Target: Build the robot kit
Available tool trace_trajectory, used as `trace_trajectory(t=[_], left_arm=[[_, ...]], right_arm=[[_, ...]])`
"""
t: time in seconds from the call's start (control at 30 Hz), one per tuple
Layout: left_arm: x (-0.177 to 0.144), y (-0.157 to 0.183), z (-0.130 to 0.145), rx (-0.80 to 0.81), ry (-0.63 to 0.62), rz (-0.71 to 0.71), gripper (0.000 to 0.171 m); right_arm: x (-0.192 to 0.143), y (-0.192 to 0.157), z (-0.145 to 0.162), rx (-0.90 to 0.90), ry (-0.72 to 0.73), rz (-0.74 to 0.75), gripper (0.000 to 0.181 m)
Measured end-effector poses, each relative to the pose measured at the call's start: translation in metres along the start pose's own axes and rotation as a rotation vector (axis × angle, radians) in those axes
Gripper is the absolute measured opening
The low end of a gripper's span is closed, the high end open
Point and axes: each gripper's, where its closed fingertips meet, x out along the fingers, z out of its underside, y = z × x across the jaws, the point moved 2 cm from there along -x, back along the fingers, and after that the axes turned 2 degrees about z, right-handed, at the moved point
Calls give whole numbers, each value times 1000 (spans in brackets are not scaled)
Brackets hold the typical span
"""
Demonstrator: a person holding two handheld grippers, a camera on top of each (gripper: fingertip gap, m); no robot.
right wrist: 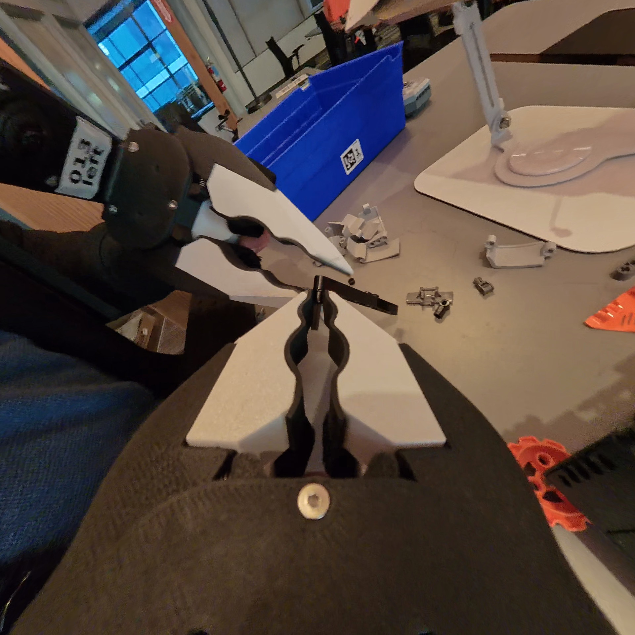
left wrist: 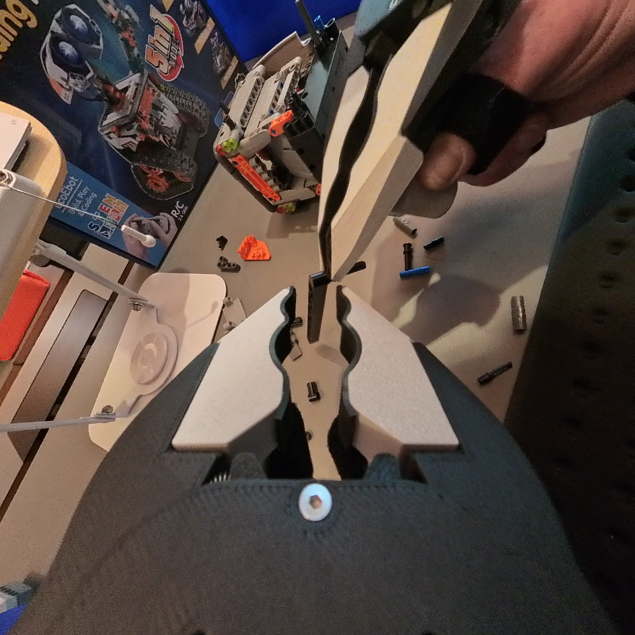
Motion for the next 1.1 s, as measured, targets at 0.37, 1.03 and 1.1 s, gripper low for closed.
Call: trace_trajectory(t=[0.37, 1.03, 1.1], left_arm=[[-4, -16, -19, -208, 163, -17, 9], [-22, -38, -81, -830, 705, 271, 9], [-22, -37, -80, -833, 708, 277, 9]], right_arm=[[-14, -7, -30, -82, 70, 13, 29], [-37, 9, -36, -643, -34, 373, 6], [-41, 10, -37, -619, -27, 357, 5]])
